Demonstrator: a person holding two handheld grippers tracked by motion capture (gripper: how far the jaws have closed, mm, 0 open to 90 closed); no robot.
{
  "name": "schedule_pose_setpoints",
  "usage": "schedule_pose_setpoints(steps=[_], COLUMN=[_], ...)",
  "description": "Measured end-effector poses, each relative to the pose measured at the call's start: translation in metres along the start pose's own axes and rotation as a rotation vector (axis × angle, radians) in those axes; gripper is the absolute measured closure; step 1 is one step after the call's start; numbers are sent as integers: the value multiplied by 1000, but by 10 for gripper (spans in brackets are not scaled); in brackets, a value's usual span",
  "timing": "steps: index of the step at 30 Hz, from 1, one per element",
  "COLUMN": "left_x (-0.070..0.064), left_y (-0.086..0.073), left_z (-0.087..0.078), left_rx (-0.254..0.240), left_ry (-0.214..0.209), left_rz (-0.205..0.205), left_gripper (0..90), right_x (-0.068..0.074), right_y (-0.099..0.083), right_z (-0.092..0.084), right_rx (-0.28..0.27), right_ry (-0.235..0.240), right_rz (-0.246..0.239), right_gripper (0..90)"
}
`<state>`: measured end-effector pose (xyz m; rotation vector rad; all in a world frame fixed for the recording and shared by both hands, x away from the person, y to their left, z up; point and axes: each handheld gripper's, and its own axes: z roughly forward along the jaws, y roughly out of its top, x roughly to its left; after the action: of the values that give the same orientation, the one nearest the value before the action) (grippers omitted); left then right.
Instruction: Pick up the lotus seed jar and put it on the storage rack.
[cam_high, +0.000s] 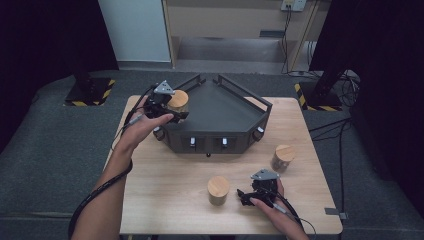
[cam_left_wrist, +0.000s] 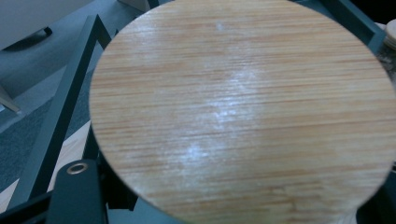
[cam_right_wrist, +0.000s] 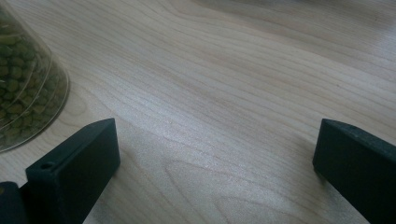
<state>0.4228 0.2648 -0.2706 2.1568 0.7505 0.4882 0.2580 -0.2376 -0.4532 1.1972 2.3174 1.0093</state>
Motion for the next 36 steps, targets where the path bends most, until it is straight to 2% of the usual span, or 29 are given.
schedule_pose_setpoints(steps=[5, 8, 15, 36], left_x=[3, 5, 11, 15], left_y=[0, 1, -3, -4], left_z=[8, 17, 28, 42], left_rx=[10, 38, 42, 69], left_ry=[-1, -3, -8, -18], left_rz=[-9, -6, -37, -51], left_gripper=[244, 245, 245, 245], right_x=[0, 0, 0, -1], right_y=[0, 0, 0, 0], right_z=[0, 0, 0, 0], right_rx=[0, 0, 1, 2], right_ry=[0, 0, 0, 4], right_rz=[0, 0, -1, -5], right_gripper=[6, 6, 6, 6])
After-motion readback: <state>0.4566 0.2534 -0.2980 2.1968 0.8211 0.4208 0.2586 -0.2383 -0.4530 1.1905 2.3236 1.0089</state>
